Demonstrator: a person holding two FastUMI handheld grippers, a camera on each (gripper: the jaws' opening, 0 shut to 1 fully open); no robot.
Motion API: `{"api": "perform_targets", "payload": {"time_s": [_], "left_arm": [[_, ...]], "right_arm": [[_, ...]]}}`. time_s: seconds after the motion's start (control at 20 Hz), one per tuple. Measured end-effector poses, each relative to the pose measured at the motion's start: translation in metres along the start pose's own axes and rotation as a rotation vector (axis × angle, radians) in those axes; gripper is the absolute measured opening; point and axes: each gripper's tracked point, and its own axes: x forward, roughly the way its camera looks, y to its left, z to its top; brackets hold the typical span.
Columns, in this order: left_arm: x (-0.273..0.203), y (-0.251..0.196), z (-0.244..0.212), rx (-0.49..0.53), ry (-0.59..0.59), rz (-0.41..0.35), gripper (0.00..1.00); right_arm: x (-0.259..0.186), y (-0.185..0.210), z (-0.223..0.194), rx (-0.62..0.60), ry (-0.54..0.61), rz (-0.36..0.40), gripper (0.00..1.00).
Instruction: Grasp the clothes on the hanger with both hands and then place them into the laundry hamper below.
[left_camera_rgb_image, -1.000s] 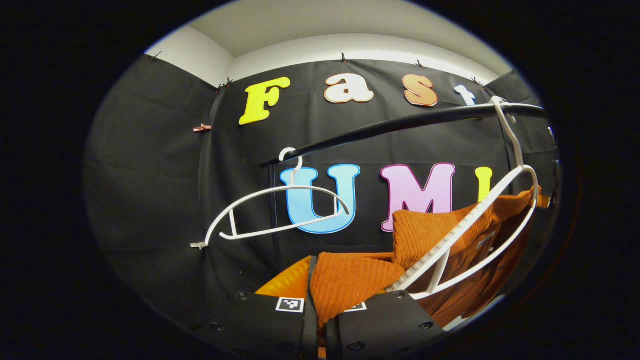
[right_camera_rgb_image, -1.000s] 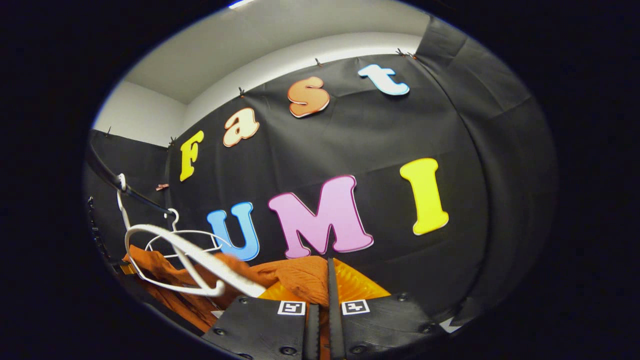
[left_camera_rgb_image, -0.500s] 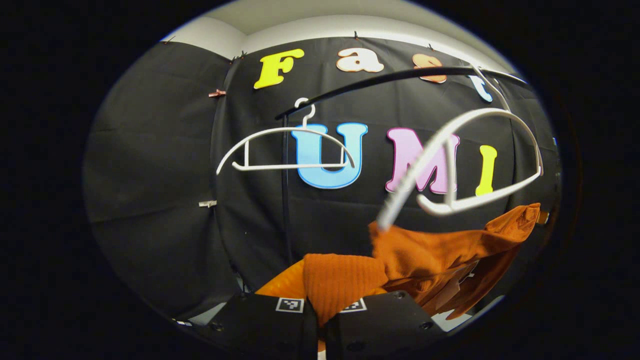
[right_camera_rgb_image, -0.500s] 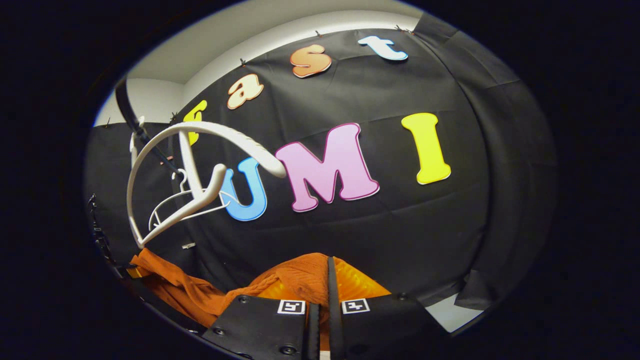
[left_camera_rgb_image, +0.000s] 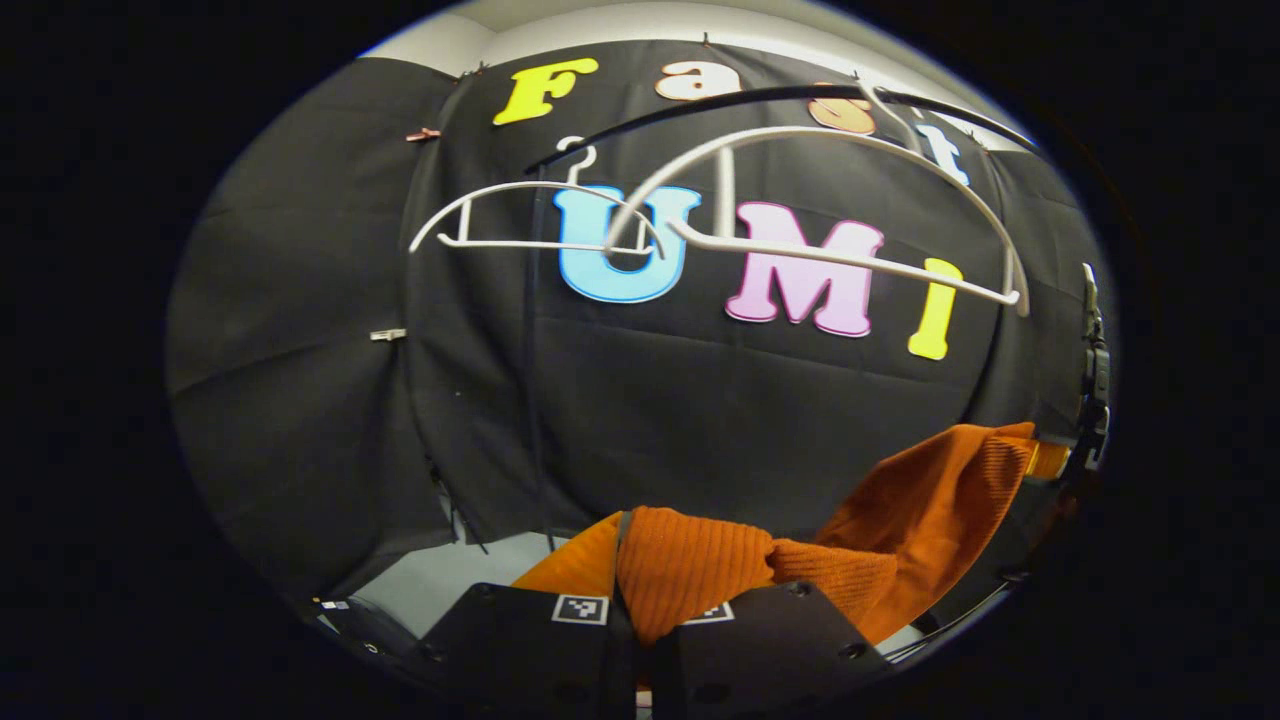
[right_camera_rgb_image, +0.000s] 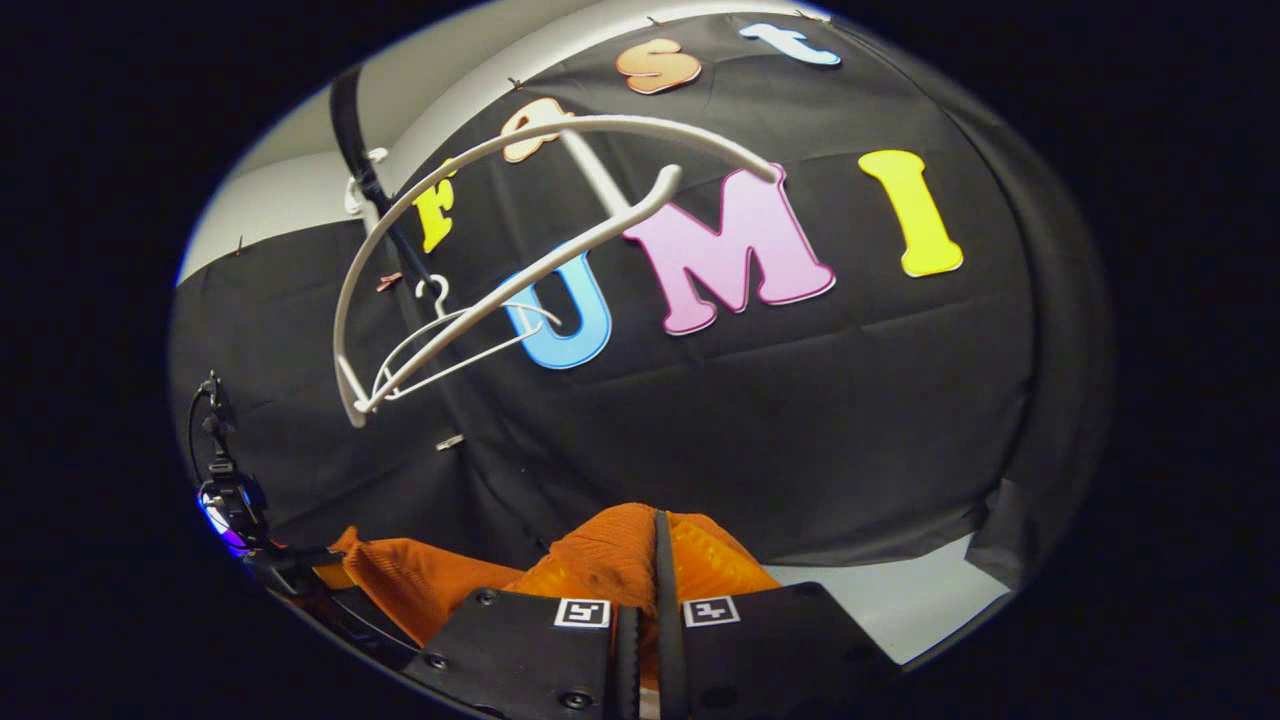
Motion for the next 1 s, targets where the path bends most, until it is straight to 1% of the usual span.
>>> {"api": "perform_targets", "payload": {"time_s": [0.1,0.15,0.2,0.4,0.5,0.6,0.7,0.8,0.9,0.95,1.0], "left_arm": [[0.001,-0.019,-0.001,0.003,0.003,-0.036,0.10],[0.002,-0.027,-0.002,-0.001,0.002,-0.053,0.09],[0.002,-0.034,-0.003,-0.002,0.006,-0.067,0.10],[0.009,-0.044,-0.010,0.016,0.041,-0.067,0.11],[0.013,-0.047,-0.022,0.053,0.090,-0.067,0.12],[0.017,-0.048,-0.041,0.092,0.155,-0.063,0.13],[0.020,-0.048,-0.061,0.099,0.220,-0.064,0.13],[0.024,-0.048,-0.084,0.087,0.302,-0.068,0.12],[0.028,-0.053,-0.109,0.068,0.404,-0.105,0.14],[0.022,-0.053,-0.115,0.051,0.433,-0.111,0.23],[0.021,-0.054,-0.119,0.026,0.454,-0.117,0.19]], "right_arm": [[0.000,0.019,-0.014,0.006,0.033,0.044,0.12],[-0.001,0.029,-0.020,0.011,0.048,0.066,0.17],[0.000,0.038,-0.025,0.011,0.063,0.087,0.12],[0.001,0.059,-0.058,-0.036,0.167,0.134,0.12],[0.002,0.062,-0.079,-0.080,0.233,0.141,0.12],[0.007,0.065,-0.103,-0.112,0.304,0.142,0.12],[0.008,0.063,-0.123,-0.147,0.371,0.134,0.12],[0.011,0.056,-0.147,-0.183,0.449,0.108,0.12],[0.010,0.044,-0.167,-0.225,0.525,0.072,0.12],[0.006,0.037,-0.174,-0.242,0.551,0.060,0.12],[0.005,0.033,-0.180,-0.259,0.572,0.053,0.17]]}}
